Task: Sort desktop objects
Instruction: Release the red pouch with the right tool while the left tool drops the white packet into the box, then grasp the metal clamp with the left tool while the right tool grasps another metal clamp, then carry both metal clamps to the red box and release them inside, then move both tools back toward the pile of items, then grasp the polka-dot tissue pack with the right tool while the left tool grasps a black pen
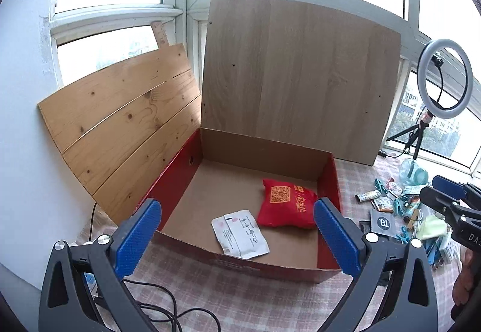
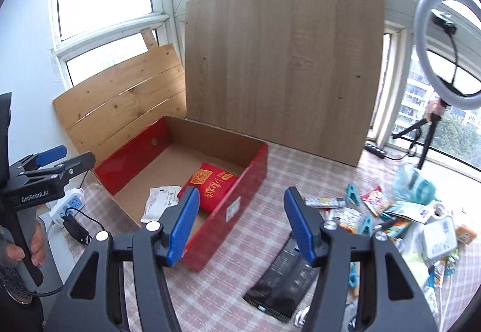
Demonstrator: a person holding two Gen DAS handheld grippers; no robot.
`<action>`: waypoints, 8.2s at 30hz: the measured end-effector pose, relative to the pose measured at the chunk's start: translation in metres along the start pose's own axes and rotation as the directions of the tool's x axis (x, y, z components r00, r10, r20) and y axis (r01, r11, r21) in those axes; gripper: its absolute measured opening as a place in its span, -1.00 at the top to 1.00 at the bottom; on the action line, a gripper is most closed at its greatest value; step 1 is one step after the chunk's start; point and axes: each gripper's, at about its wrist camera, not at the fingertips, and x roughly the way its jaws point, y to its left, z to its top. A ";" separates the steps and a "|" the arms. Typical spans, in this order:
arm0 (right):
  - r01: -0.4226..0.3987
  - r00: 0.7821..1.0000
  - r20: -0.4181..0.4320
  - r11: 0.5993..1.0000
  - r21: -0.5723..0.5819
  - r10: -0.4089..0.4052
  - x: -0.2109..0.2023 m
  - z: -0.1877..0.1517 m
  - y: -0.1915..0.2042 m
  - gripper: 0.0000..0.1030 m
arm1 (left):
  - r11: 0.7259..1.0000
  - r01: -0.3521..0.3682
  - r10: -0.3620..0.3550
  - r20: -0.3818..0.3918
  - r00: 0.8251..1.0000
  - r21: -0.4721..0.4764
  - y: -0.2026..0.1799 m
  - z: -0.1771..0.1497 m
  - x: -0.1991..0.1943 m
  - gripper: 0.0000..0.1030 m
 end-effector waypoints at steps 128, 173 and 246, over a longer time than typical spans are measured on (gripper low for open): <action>-0.003 0.977 -0.212 0.989 0.147 0.035 -0.072 -0.187 -0.143 0.53 | 0.616 0.636 -0.485 -0.413 0.771 0.465 -0.248 -0.113 0.045 0.36; -0.192 0.968 -0.163 0.981 -0.006 0.189 0.093 0.007 0.046 0.53 | 0.951 0.269 -0.234 -0.213 0.949 0.151 0.029 0.014 0.113 0.86; 0.278 0.945 -0.184 0.960 0.029 -0.269 -0.101 -0.211 -0.249 -0.19 | 0.583 0.621 -0.453 -0.424 0.784 0.524 -0.370 -0.149 0.052 0.00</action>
